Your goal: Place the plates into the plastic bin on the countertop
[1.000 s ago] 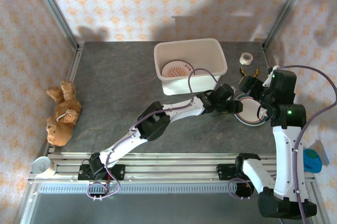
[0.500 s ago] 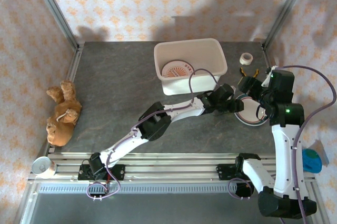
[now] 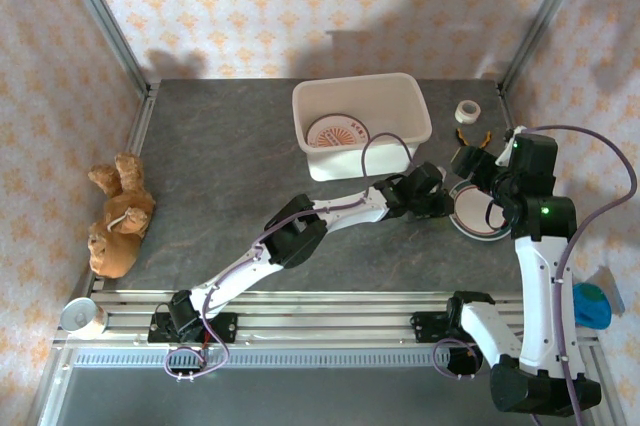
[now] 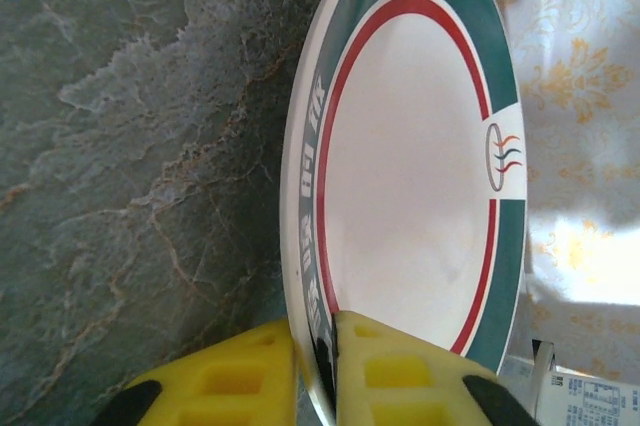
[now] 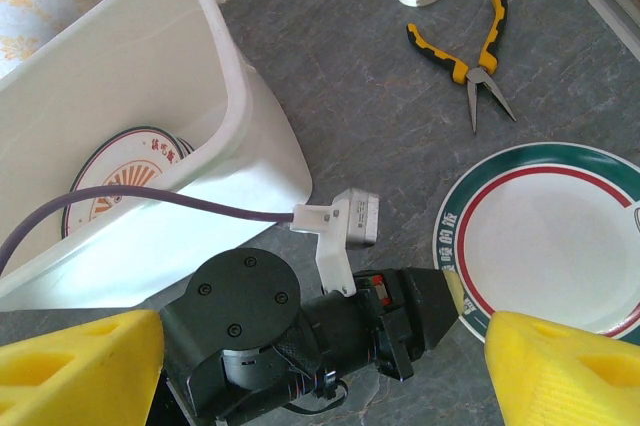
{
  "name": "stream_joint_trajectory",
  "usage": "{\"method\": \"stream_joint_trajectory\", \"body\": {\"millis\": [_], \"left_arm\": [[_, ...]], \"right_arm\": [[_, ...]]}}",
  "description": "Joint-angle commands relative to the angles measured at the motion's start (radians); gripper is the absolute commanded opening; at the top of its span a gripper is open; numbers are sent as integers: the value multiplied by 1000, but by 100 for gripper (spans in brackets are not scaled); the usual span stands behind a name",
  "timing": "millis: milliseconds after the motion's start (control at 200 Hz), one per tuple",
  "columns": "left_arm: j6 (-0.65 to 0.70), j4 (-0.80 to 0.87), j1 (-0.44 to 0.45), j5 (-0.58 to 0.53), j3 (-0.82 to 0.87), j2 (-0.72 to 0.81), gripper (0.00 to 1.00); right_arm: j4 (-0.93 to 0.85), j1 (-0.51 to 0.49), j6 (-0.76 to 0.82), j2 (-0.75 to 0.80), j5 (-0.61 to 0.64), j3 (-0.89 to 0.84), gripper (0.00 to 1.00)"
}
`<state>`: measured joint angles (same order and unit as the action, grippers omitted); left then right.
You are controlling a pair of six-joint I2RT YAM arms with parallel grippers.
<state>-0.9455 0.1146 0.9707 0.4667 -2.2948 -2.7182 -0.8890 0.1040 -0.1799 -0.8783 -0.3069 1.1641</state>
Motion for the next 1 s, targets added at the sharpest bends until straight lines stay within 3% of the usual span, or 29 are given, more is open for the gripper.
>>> {"method": "stream_joint_trajectory", "body": {"millis": [0, 390, 996], "left_arm": [[-18, 10, -23, 12, 54, -1, 10], [26, -80, -31, -26, 201, 137, 0], [36, -156, -48, -11, 359, 263, 0]], "right_arm": [[19, 5, 5, 22, 9, -12, 84], [26, 5, -1, 33, 11, -14, 83], [38, 5, -26, 55, 13, -16, 83]]}}
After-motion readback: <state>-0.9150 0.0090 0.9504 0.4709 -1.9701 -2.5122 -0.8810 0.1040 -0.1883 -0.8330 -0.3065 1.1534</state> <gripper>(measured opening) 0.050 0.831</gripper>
